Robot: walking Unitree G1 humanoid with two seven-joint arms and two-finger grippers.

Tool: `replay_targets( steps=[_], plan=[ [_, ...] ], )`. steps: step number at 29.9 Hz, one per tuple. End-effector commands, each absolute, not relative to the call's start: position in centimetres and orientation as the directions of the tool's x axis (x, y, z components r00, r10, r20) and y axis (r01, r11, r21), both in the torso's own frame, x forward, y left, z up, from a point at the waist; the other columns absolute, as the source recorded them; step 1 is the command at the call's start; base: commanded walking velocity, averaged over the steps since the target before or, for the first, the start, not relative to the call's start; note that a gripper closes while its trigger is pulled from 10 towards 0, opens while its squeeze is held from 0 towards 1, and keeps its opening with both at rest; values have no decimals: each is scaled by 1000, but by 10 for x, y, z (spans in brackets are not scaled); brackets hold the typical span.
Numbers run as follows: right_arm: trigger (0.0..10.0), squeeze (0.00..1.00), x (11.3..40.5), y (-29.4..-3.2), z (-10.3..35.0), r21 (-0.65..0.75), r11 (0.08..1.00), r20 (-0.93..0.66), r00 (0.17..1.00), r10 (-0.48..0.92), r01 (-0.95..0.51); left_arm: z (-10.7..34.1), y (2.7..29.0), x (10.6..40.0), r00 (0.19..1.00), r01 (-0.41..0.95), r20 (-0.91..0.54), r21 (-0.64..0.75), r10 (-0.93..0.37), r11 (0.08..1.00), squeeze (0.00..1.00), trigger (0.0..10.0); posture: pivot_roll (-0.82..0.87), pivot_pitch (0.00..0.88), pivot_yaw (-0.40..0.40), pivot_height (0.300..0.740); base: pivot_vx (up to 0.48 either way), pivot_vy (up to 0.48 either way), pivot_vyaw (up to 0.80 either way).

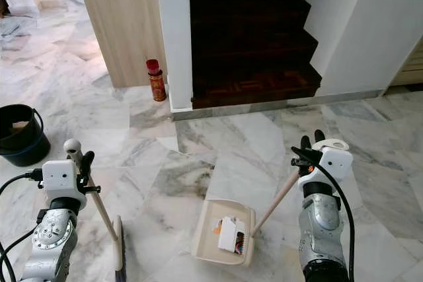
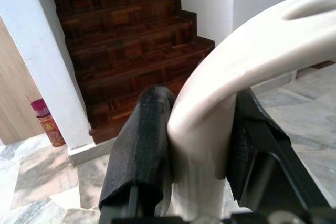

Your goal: Sweep floor

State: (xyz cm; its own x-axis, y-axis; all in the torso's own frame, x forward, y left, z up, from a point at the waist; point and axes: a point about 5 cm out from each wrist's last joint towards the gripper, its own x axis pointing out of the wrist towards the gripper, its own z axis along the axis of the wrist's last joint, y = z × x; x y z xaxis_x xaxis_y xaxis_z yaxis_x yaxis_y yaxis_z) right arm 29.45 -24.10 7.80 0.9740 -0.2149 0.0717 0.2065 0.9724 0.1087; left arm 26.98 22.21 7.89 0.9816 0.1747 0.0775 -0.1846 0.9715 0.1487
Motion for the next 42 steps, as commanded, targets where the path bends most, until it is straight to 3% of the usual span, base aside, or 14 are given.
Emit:
replay_targets(
  steps=[1,42],
  plan=[
    [10000,0,301,-242,96,127,971,144,965,-219,201,93,219,275,977,-180,137,139,161,974,0,10000,15,0,-20,740,0,274,0],
    [10000,0,303,-233,93,146,970,128,969,-213,194,97,214,279,975,-189,140,117,172,975,0,10000,17,0,-15,740,0,331,0]
  ],
)
